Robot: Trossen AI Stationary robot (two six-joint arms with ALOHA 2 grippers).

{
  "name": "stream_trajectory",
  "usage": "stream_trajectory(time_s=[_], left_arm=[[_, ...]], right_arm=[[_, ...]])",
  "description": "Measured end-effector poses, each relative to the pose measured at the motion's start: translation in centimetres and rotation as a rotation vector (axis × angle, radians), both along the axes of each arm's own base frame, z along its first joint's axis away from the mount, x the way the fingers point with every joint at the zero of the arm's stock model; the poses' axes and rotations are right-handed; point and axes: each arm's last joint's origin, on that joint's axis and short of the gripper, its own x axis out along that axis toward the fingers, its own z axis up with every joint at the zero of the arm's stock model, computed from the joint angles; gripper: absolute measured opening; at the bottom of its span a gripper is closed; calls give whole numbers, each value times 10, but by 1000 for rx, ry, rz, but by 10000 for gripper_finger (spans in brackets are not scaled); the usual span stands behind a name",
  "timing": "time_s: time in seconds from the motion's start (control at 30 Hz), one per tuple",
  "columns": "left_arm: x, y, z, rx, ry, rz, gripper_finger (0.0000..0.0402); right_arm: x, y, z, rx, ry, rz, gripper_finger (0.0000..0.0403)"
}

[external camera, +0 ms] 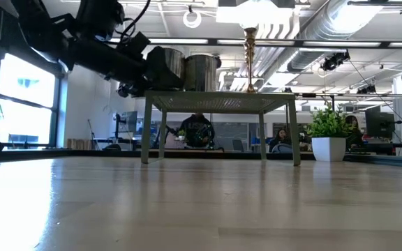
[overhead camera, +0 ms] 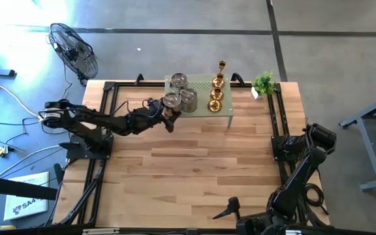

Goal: Pick & Place candle stick holders
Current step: Put the silver scented candle on the shelf

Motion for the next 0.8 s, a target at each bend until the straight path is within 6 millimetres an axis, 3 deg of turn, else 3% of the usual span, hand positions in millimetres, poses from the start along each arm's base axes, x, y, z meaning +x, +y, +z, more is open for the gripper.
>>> stream_trajectory(time_s=[0.13, 0.27, 0.4, 0.53, 0.67, 0.8], left_arm=[[3, 0, 3, 10, 8, -13, 355], [3, 0, 3, 11, 7, -13, 384], [3, 0, 3, 11, 5, -12, 352], [3, 0, 3, 14, 6, -12, 355], [4, 0, 7, 61, -4, -16, 385], [4, 0, 11, 98, -34, -15, 357]], right_arm=[[0, 0, 0, 17, 4, -5, 391], [0, 0, 0, 26, 6, -7, 391], [0, 0, 0, 42, 10, -12, 391], [0, 0, 0, 47, 11, -13, 391], [0, 0, 0, 46, 10, -15, 391], [0, 0, 0, 46, 10, -16, 391]])
